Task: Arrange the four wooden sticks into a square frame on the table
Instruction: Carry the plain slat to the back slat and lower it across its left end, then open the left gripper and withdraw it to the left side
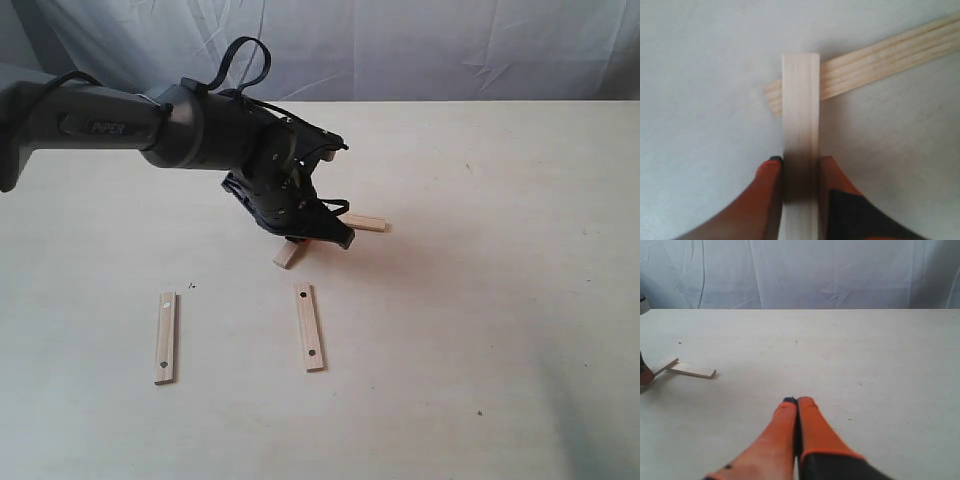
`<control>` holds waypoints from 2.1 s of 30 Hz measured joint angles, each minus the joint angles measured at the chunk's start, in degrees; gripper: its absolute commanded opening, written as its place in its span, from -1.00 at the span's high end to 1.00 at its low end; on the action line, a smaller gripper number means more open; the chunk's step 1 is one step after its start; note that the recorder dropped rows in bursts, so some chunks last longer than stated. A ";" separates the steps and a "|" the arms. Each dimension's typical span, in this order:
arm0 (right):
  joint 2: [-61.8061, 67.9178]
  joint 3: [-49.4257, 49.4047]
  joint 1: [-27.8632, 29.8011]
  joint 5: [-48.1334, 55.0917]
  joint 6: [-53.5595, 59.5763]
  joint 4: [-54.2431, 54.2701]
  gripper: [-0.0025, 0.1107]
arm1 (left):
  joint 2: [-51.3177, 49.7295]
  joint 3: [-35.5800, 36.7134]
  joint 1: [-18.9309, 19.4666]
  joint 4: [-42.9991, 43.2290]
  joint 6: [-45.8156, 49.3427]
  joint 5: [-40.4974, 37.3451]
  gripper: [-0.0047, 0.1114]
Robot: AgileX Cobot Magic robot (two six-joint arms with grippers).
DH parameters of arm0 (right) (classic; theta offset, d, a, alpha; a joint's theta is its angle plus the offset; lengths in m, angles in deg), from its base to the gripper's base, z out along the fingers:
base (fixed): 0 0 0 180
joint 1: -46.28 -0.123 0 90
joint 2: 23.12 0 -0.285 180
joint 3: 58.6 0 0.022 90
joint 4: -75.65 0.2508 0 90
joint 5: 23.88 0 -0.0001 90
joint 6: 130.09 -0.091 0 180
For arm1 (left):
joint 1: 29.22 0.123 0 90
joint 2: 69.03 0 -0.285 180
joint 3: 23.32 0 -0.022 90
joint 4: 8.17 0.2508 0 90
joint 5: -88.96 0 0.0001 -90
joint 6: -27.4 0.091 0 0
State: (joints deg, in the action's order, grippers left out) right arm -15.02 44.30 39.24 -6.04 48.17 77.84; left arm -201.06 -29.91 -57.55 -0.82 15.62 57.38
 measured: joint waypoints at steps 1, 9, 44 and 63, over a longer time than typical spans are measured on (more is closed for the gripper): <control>0.00 0.00 0.00 0.00 0.00 0.00 0.96 | 0.00 0.00 0.00 0.00 0.00 0.00 0.91; 0.00 0.00 0.00 0.00 0.00 0.00 0.96 | 0.00 0.00 0.00 0.00 0.00 0.00 0.41; 0.00 0.00 0.00 -1.41 0.00 0.36 0.96 | 37.25 19.18 0.88 7.48 -9.21 -11.18 0.92; 0.00 0.00 0.00 -36.44 0.00 4.48 0.96 | 62.74 34.81 10.26 4.52 -10.05 -6.51 0.92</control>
State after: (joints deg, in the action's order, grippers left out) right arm -15.02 44.30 39.24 -42.48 48.17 82.32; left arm -138.33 4.90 -47.30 3.70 5.57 50.86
